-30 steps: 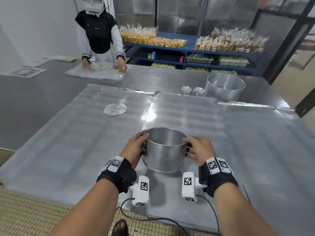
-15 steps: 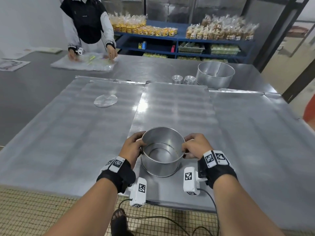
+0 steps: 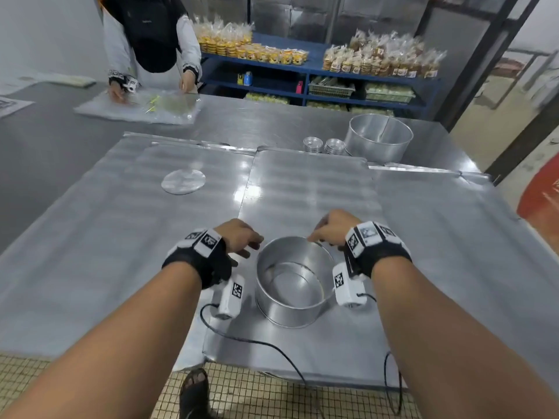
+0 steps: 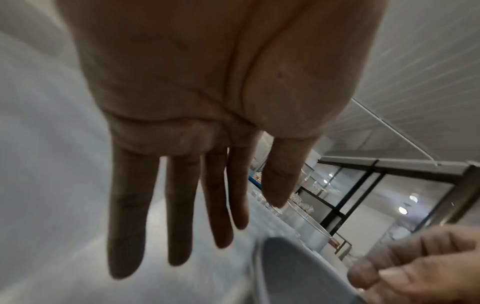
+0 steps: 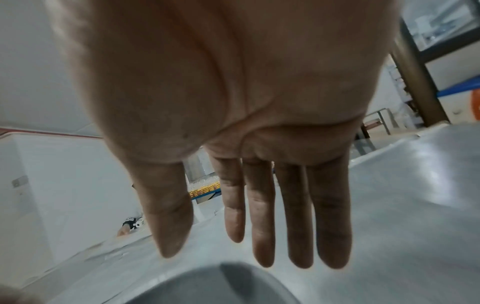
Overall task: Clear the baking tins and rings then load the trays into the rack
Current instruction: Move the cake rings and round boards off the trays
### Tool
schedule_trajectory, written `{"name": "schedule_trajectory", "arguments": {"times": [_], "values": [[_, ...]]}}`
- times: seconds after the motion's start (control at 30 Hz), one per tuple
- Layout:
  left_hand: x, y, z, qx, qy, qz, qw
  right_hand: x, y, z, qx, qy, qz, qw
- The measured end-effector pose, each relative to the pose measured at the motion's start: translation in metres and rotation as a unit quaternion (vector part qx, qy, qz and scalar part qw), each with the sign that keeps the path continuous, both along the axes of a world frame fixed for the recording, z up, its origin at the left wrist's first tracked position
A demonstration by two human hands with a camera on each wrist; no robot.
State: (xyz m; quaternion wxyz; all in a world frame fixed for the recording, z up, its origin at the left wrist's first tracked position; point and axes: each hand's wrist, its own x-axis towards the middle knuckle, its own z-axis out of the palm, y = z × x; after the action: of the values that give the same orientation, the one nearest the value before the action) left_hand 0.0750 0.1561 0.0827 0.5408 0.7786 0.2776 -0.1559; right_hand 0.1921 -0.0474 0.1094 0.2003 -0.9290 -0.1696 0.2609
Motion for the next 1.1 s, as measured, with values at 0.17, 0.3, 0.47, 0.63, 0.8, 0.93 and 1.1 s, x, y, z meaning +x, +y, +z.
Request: {"name": "schedule_trajectory", "arguments": {"times": [0.17,0.3,0.47,0.63,0.8,0.93,1.1], "values": [[0.035,0.06,0.035,0.107,0.006,-0.035,0.994,0.024,0.079,0.028,0.02,-0.002,0.019,1.0],[0.067,0.133,0.038,0.166,0.025,-0.041,0.985,0.037,0.158,0.037,0.048,0.016,0.02,0.999],[0.099,0.229,0.025,0.317,0.07,-0.076,0.943,0.056,0.256,0.025,0.069,0.036,0.017,0.997],[0.127,0.304,-0.001,0.363,0.105,-0.091,0.922,0.082,0.336,-0.022,0.034,0.018,0.006,0.999],[0.155,0.353,-0.047,0.358,0.14,-0.115,0.916,0.11,0.391,-0.072,-0.025,0.02,0.011,0.999],[0.172,0.373,-0.085,0.365,0.164,-0.125,0.908,0.126,0.419,-0.106,-0.039,0.017,0.01,0.999],[0.185,0.385,-0.112,0.392,0.17,-0.109,0.898,0.136,0.441,-0.129,-0.046,0.003,0.008,0.999]]}}
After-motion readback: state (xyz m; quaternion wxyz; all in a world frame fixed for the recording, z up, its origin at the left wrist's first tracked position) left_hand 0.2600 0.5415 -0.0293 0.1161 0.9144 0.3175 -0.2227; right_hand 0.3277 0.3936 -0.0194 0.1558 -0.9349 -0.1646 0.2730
